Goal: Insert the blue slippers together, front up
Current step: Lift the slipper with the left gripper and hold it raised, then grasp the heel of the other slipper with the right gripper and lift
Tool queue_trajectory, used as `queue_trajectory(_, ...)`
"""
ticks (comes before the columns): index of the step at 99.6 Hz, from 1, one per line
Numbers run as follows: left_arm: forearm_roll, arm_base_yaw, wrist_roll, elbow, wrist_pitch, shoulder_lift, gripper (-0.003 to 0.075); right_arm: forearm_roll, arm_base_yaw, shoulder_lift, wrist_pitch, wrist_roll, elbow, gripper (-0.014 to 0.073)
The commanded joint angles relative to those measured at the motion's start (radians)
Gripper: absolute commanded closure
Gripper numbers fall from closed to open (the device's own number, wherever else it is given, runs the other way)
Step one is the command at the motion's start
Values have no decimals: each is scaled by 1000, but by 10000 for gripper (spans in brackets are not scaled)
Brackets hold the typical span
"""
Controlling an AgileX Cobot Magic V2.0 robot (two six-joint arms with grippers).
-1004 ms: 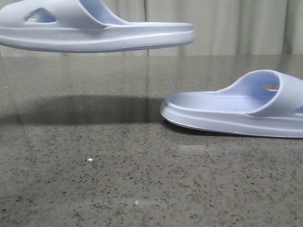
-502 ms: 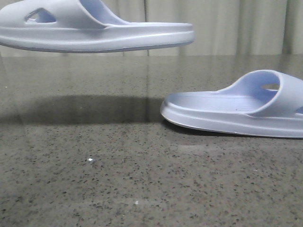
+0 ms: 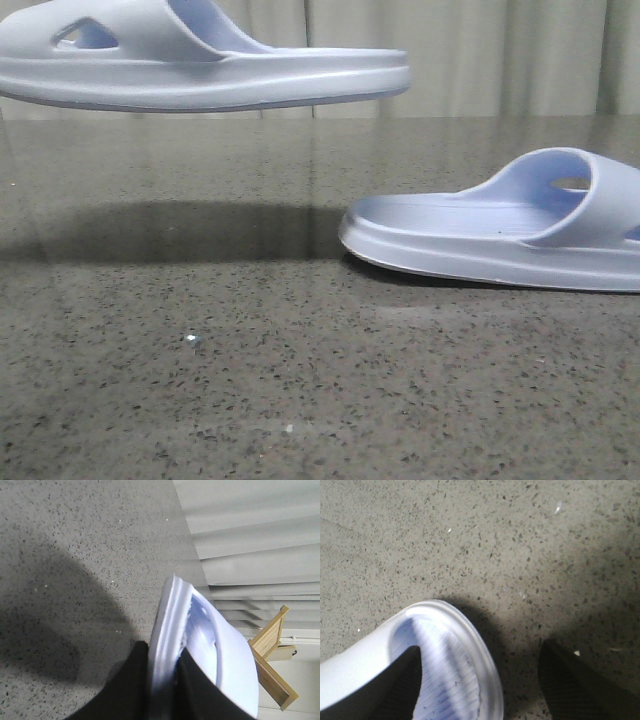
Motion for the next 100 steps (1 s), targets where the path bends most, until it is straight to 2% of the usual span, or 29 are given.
queue_trajectory(1,-69,7,-6,-24,35,-19,704,9,7,7,3,-10,-21,161)
queue_trajectory(32,-69,7,-6,-24,35,-19,704,13,69,7,-19,-18,-21,174)
queue_trajectory(67,-69,7,-6,-24,35,-19,704,13,69,7,-35,-20,-21,469)
queue_trajectory(84,-69,7,-6,-24,35,-19,704,13,69,7,-73,-22,-21,700)
queue_trajectory(100,-69,7,-6,-24,35,-19,704,13,70,-6,-129,-22,-27,701)
